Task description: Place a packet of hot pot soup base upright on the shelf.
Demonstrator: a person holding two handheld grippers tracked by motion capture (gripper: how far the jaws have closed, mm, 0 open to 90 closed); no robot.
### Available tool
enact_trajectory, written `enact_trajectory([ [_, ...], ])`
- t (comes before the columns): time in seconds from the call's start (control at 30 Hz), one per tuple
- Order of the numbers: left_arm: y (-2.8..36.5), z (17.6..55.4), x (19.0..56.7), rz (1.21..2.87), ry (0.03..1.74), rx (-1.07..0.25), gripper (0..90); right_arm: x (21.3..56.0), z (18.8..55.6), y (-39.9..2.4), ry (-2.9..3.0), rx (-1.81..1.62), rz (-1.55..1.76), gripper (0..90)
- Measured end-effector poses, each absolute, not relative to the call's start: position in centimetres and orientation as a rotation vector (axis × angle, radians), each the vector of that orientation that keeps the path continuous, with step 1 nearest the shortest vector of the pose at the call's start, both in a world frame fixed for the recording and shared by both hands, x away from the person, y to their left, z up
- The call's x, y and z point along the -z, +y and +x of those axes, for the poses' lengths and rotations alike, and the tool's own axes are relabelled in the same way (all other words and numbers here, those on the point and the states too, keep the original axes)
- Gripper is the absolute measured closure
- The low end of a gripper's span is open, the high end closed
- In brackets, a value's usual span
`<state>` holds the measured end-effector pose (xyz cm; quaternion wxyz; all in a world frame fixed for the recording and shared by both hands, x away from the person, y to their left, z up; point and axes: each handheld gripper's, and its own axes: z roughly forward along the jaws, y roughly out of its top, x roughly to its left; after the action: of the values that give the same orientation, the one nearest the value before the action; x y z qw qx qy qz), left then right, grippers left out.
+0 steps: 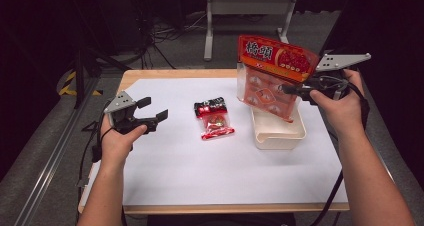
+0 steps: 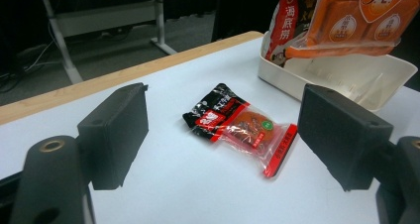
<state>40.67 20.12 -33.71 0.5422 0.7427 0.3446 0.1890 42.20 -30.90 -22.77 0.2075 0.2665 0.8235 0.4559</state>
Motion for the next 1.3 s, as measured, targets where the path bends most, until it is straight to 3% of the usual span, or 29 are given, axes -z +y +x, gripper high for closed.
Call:
enact_trajectory([
  [1.3,20.0,41.0,34.2,1.774,0.824,-0.444,19.8,25.5,42.5,-34.0,2.154,-1.255,0.853,70.3],
])
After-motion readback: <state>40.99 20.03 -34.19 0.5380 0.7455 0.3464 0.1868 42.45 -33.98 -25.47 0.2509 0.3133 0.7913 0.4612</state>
